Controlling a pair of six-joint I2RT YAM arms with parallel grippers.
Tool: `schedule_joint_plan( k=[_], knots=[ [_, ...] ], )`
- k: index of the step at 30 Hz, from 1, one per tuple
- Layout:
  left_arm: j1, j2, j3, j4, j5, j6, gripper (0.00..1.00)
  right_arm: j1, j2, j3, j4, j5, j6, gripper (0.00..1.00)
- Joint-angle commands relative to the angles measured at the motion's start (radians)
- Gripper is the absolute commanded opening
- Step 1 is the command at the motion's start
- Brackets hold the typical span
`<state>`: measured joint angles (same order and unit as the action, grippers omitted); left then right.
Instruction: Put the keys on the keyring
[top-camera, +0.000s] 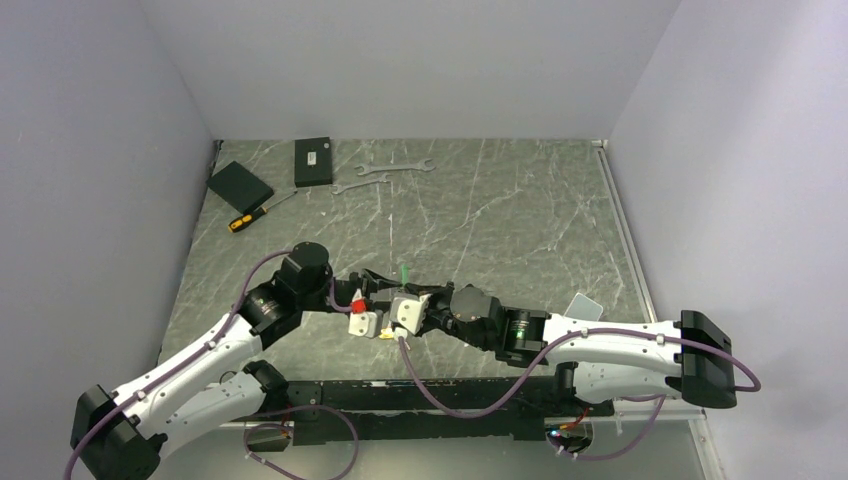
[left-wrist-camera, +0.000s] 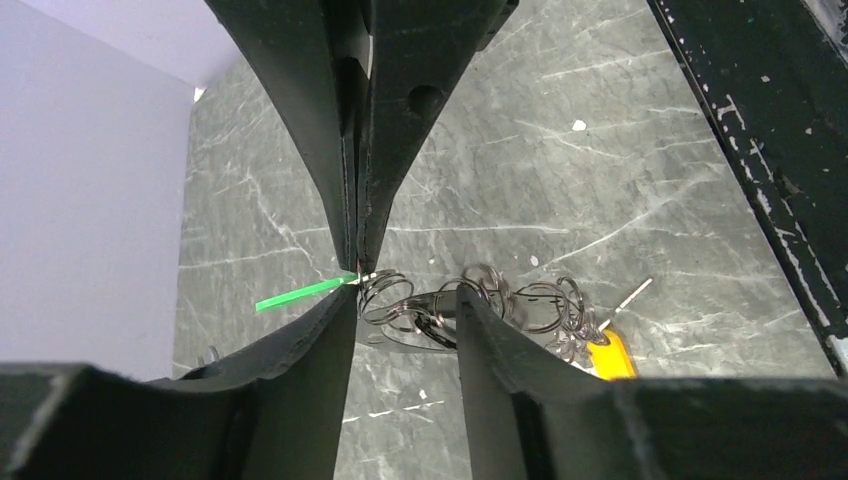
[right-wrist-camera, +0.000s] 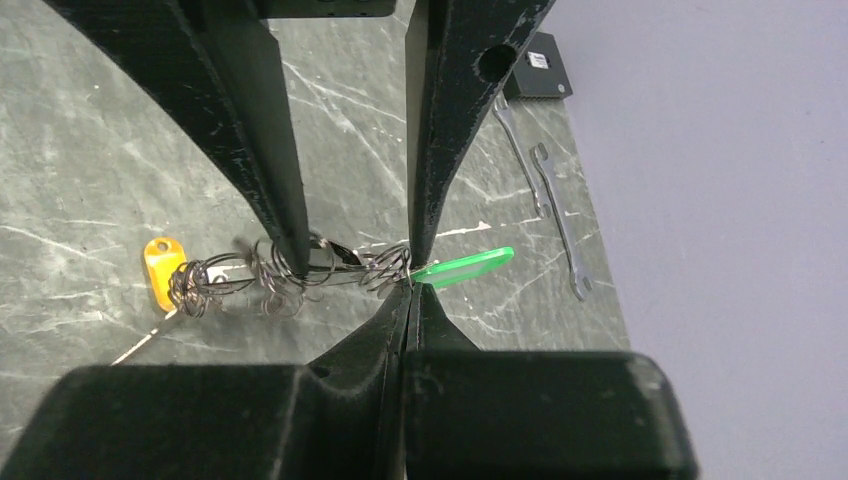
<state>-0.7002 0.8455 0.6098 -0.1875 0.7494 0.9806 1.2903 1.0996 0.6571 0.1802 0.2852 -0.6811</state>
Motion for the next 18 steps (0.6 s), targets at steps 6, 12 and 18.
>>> schedule_joint_plan(
  k=[6,12,18],
  knots=[
    [-0.009,-0.031,0.015,0.076,-0.015,-0.081,0.83,-0.003,-0.017,0.031,0.082,0.016,0.002,0.00],
    [-0.007,-0.037,0.021,0.096,-0.012,-0.108,1.00,-0.003,-0.017,0.033,0.081,0.021,-0.001,0.00],
    [-0.003,-0.034,0.028,0.223,-0.089,-0.305,1.00,-0.003,-0.002,0.048,0.085,0.074,-0.003,0.00]
  ],
)
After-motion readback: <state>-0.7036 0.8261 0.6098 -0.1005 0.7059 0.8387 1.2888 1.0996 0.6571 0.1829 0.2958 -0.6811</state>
